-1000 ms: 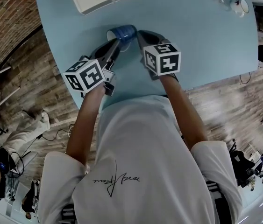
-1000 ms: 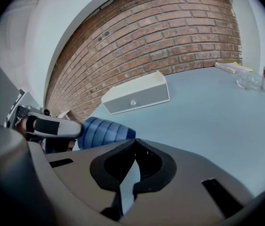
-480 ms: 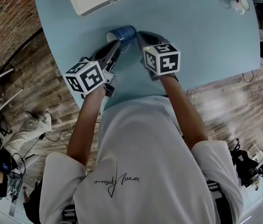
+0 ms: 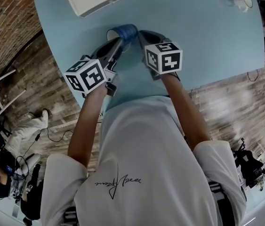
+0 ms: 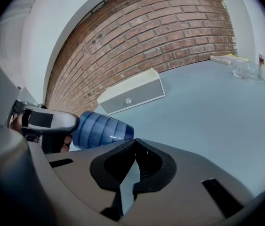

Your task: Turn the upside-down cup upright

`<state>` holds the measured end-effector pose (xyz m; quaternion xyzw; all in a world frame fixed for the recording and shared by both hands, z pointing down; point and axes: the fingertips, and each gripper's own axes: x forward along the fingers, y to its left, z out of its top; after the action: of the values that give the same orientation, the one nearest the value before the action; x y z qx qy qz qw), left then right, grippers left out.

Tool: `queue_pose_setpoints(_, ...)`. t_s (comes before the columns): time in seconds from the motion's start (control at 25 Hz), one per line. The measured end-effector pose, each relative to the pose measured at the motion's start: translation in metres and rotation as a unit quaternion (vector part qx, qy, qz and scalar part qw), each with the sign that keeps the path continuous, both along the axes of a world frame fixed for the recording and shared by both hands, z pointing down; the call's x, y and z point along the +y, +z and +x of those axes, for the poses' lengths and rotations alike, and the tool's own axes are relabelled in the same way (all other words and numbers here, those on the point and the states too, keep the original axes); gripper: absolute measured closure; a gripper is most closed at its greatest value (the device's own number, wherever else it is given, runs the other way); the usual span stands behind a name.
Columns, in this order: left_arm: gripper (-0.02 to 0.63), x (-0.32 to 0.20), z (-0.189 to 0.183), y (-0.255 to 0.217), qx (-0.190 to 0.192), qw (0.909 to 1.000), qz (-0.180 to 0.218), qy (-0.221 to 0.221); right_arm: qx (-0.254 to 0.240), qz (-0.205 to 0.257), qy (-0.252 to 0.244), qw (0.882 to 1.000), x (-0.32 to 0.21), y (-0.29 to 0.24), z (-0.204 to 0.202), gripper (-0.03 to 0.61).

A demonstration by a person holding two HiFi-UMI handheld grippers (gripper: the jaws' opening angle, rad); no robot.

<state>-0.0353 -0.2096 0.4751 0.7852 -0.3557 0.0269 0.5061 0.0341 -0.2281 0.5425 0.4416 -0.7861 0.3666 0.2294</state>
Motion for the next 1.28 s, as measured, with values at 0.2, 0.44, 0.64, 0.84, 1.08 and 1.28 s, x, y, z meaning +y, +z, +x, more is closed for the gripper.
queue_pose_setpoints(0.2,0.591,0.001,0.006,-0.001,0.0,1.0,-0.002,0.008,-0.008,-0.005,0.007,1.0,0.0,0.003,0.002,0.557)
queue_pose_setpoints(0.44,0.591,-0.001,0.017,-0.004,0.006,0.9998,-0.005,0.019,-0.015,-0.01,0.014,1.0,0.001,0.006,0.006,0.557)
queue_pose_setpoints(0.64,0.591,-0.005,0.021,-0.004,0.011,0.9997,-0.007,0.02,-0.03,-0.019,0.024,0.999,0.002,0.009,0.007,0.557)
queue_pose_setpoints(0.84,0.59,-0.008,0.027,-0.006,0.014,0.9995,-0.007,0.026,-0.035,-0.021,0.03,0.999,0.002,0.009,0.008,0.557)
queue_pose_setpoints(1.08,0.591,-0.007,0.035,-0.005,0.029,0.9989,-0.018,0.032,-0.039,-0.023,0.034,0.998,0.002,0.011,0.008,0.557)
queue_pose_setpoints(1.28,0.589,-0.006,0.038,-0.006,0.026,0.9988,-0.019,0.036,-0.041,-0.025,0.035,0.998,0.004,0.012,0.008,0.557)
